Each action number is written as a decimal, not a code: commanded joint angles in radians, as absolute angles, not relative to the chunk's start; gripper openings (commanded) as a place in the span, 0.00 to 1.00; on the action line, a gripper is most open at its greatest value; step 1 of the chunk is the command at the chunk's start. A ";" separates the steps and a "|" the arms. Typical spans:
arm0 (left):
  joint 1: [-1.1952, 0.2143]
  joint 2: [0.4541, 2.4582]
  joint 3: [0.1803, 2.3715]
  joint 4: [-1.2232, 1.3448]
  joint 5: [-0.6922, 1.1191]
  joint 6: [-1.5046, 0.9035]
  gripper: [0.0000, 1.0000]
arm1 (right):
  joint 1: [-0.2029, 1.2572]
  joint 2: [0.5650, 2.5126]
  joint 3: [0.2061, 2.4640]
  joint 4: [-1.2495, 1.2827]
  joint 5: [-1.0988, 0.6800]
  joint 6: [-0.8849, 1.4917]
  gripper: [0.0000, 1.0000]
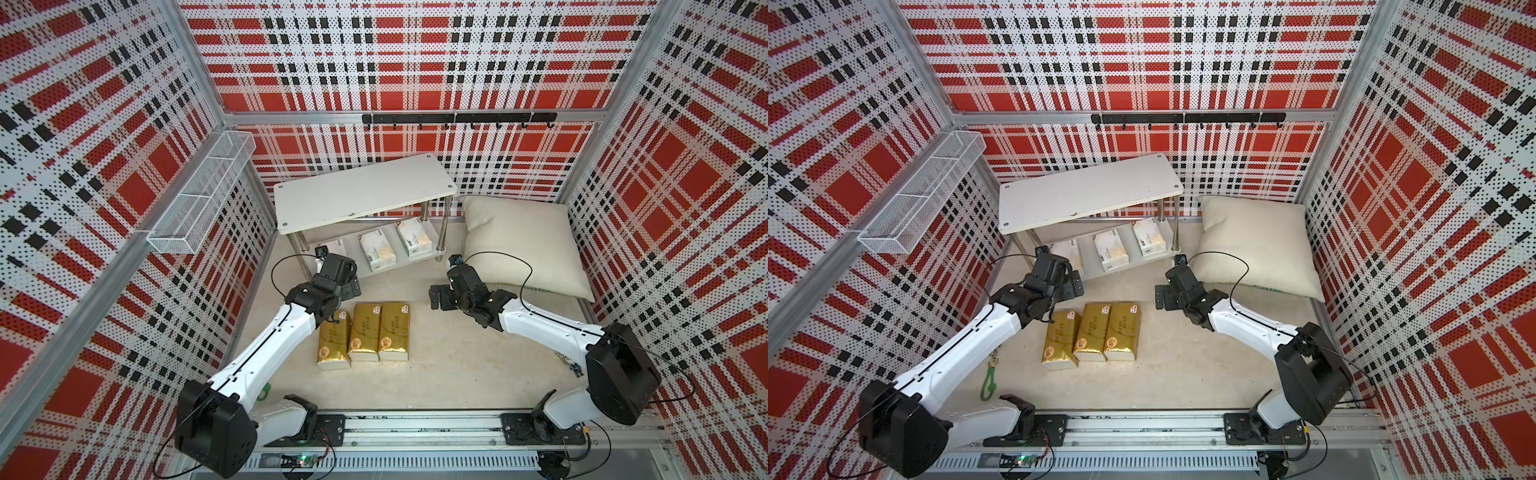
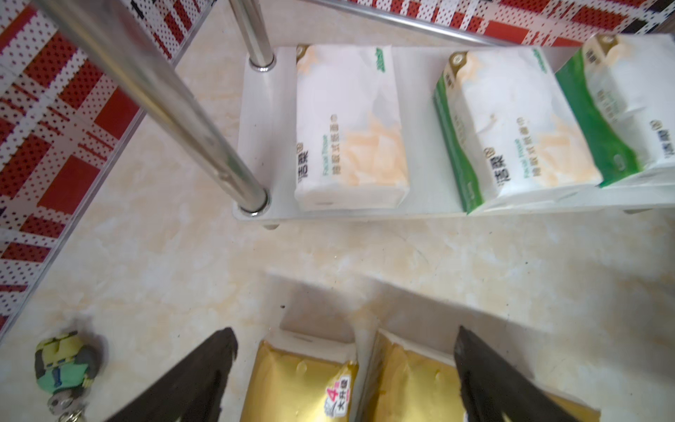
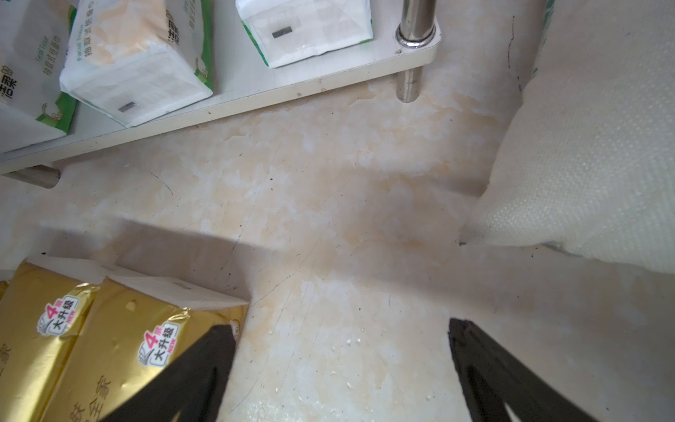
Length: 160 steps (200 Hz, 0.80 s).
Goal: Place the tissue boxes on the shelf by color
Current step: Pick up the box of tissues from the center of the board.
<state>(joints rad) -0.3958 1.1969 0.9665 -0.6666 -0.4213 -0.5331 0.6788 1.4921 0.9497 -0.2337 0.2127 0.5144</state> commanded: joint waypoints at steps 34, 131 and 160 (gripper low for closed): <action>-0.438 1.069 0.861 -0.762 -0.347 -0.623 0.97 | 0.686 1.505 0.963 -0.229 0.213 0.510 1.00; -0.669 1.050 0.805 -0.885 -0.454 -0.922 0.96 | 0.732 1.504 0.973 -0.255 0.187 0.515 1.00; -0.733 1.024 0.769 -0.937 -0.467 -1.021 0.96 | 0.733 1.497 0.967 -0.252 0.190 0.518 1.00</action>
<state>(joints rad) -0.6960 1.0557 0.7959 -0.8616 -0.4282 -0.8967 0.7284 1.5070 0.9512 -0.2409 0.1833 0.5144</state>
